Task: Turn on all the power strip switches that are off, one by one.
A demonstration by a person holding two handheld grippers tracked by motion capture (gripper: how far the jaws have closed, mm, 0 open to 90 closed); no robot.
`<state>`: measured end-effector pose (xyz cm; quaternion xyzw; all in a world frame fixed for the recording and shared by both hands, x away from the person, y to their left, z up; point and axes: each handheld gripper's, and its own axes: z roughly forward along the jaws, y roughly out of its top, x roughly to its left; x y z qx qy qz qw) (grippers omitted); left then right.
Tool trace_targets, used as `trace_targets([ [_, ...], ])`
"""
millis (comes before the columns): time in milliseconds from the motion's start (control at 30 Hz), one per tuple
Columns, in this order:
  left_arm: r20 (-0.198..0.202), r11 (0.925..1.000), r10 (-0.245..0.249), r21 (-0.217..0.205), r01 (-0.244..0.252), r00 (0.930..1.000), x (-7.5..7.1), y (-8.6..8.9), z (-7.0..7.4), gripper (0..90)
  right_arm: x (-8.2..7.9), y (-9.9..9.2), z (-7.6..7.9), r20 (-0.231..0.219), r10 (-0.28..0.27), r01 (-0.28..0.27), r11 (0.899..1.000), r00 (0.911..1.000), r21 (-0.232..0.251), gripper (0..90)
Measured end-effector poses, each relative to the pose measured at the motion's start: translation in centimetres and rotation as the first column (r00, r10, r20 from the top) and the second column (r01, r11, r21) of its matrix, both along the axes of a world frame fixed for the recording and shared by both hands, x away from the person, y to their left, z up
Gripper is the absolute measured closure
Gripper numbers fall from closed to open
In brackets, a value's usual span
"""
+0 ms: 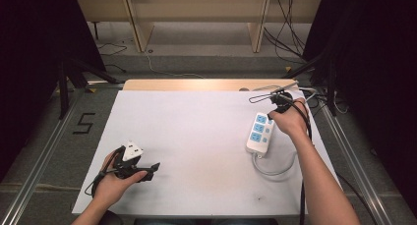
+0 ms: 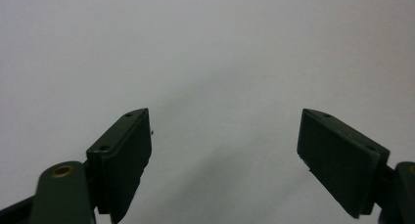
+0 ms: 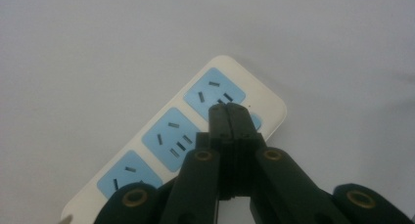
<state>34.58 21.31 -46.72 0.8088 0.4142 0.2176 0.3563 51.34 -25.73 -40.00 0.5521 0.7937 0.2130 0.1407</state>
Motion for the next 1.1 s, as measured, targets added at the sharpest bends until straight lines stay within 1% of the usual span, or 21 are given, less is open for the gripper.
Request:
trace_targets([
  [367, -0.001, 1.0000, 0.003, -0.001, -0.003, 1.0000, 0.0, 0.0, 0.0, 20.4, 0.9, 0.2, -0.7, -0.013, -0.004, 0.003, 1.000, 0.9999, -0.020, 90.0],
  [633, 0.001, 1.0000, 0.003, -0.002, -0.003, 1.0000, 0.0, 0.0, 0.0, 20.4, 1.4, -0.2, -1.1, -0.020, -0.019, 0.019, 1.000, 0.9996, -0.020, 90.0],
  [833, 0.001, 1.0000, 0.000, 0.000, 0.000, 1.0000, 0.0, 0.0, 0.0, 20.5, 1.8, -0.4, -1.1, -0.026, -0.034, 0.033, 0.999, 0.9991, -0.022, 90.0],
  [967, 0.001, 1.0000, 0.002, -0.001, -0.002, 1.0000, 0.0, 0.0, 0.0, 20.5, 2.1, -0.5, -1.0, -0.026, -0.033, 0.033, 0.999, 0.9991, -0.025, 90.0],
  [1100, 0.001, 1.0000, 0.003, -0.001, -0.003, 1.0000, 0.0, 0.0, 0.0, 20.5, 2.3, -0.6, -1.1, -0.033, -0.041, 0.040, 0.999, 0.9986, -0.018, 90.0],
])
